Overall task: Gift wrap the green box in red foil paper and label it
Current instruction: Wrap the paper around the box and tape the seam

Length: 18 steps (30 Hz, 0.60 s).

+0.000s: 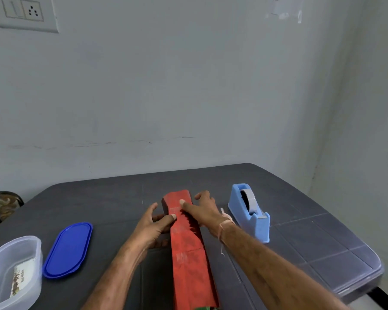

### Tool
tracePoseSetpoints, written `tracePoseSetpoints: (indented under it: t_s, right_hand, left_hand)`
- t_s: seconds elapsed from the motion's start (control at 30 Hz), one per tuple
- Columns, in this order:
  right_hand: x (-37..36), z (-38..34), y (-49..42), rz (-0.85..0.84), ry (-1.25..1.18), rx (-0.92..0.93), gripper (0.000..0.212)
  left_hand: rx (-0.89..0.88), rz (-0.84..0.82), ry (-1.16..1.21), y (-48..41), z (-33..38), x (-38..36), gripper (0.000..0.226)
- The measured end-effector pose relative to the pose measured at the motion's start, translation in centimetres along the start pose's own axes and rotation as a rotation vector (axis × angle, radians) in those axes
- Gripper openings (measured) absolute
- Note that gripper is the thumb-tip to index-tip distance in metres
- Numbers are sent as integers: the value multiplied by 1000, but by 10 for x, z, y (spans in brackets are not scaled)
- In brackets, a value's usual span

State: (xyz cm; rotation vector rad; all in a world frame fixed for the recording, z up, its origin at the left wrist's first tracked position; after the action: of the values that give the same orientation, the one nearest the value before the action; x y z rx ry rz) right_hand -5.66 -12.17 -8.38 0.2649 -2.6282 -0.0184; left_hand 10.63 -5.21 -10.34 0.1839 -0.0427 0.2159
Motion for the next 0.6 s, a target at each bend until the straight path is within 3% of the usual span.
tracePoseSetpoints:
  t_s: [0.2, 0.37, 0.47, 0.6]
  right_hand:
    - [13, 17, 50, -259, -252, 38, 62]
    - [20, 18, 56, -307, -317, 62, 67]
    - [26, 22, 54, -365, -372, 63, 66]
    - [33, 36, 50, -321, -517, 26, 43]
  left_hand:
    - [50, 57, 61, 6, -4, -2, 87]
    - [123, 68, 73, 12, -28, -8, 111]
    - [161, 42, 118, 3, -42, -13, 115]
    - [169, 189, 171, 18, -23, -28, 110]
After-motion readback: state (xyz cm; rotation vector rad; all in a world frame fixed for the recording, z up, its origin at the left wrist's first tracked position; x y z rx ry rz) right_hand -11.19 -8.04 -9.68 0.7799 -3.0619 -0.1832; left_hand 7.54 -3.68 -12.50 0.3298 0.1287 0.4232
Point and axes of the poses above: each hand's wrist, its own y-axis away from the middle knuckle, its own x-axis out of the back of the hand, z = x × y, the point moved 3 cm from there along -y, towards the middle knuckle, and after that the axes turned 1 degree about -y, right-handed, at the moved point
